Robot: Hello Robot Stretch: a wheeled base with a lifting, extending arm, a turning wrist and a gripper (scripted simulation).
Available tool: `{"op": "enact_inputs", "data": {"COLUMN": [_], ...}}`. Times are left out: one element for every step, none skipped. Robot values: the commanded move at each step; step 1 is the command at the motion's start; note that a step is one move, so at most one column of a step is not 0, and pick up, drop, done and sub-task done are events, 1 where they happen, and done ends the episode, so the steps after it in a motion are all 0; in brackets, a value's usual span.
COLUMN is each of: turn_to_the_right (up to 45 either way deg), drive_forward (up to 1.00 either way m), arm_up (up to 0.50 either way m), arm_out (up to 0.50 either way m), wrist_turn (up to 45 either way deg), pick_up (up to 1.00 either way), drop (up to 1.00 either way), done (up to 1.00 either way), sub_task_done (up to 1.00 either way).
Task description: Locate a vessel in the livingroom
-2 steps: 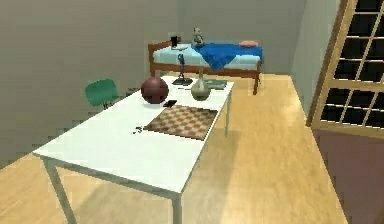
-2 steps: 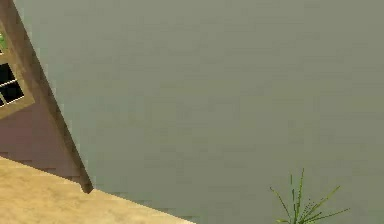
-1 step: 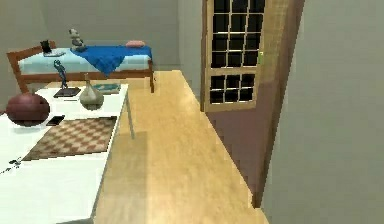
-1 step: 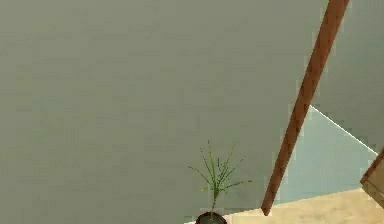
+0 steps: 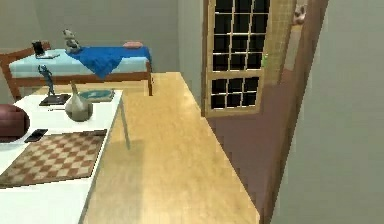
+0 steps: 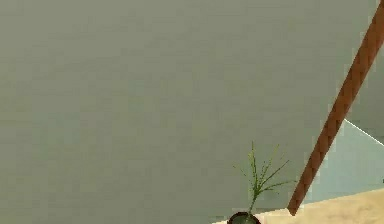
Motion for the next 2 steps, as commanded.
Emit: {"op": "enact_inputs", "data": {"turn_to_the_right": [9.0, 0.0], "drive_forward": [0.0, 1.0], "arm_up": [0.0, 0.0], "arm_out": [0.0, 0.0], "wrist_turn": [0.0, 0.0], "pick_up": [0.0, 0.0], "drop": [0.0, 0.0], "done": [0.0, 0.0], "sub_task_done": [0.0, 0.0]}}
